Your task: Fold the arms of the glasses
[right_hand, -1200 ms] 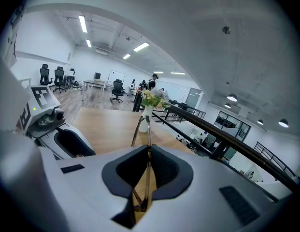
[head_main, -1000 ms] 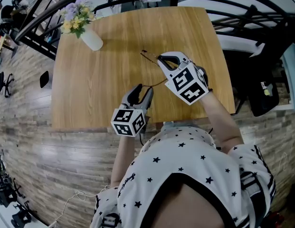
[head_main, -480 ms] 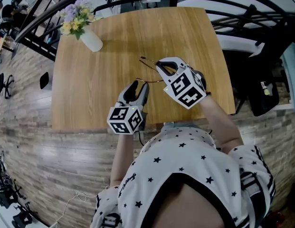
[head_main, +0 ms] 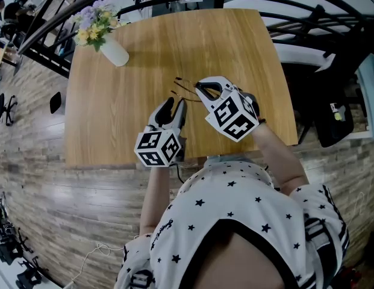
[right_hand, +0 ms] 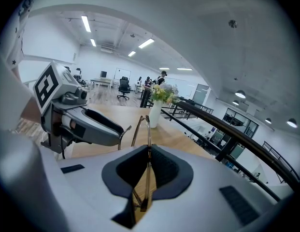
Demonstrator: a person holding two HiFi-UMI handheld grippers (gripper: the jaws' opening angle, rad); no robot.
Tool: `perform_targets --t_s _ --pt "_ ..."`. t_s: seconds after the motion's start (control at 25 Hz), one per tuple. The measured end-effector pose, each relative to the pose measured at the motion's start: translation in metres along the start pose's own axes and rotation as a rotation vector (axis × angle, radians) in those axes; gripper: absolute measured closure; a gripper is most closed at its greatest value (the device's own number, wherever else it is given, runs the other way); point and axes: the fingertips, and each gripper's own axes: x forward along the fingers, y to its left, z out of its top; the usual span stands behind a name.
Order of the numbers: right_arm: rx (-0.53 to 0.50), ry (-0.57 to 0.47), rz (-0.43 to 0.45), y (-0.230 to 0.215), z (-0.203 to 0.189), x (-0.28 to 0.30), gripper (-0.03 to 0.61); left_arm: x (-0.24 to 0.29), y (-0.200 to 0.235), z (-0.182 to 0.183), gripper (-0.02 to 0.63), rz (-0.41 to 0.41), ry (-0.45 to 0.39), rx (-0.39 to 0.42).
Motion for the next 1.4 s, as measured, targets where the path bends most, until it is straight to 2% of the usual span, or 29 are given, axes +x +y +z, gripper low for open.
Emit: perform_targets --t_s 0.52,1.0,1.16,1.4 --pt "-0.012 -0.002 0.027 0.005 -0.003 0.002 0.558 0.012 -0.003 0.008 0.485 0.017 -0.017 -0.011" --pt "-0.004 0.007 0.049 0.002 -0.012 0.007 0.558 0.022 -0.010 0.004 0.542 0.018 -0.014 -0.019" --pt "-0.001 0.022 0.061 0.003 -0.020 0.010 0.558 0.026 -0.012 -0.001 0.578 0.011 -0.003 -0.019" --pt "0.014 0.064 0.071 0.001 -0.044 0.022 0.558 0.032 -0.011 -0.014 0.595 0.009 0.027 -0.023"
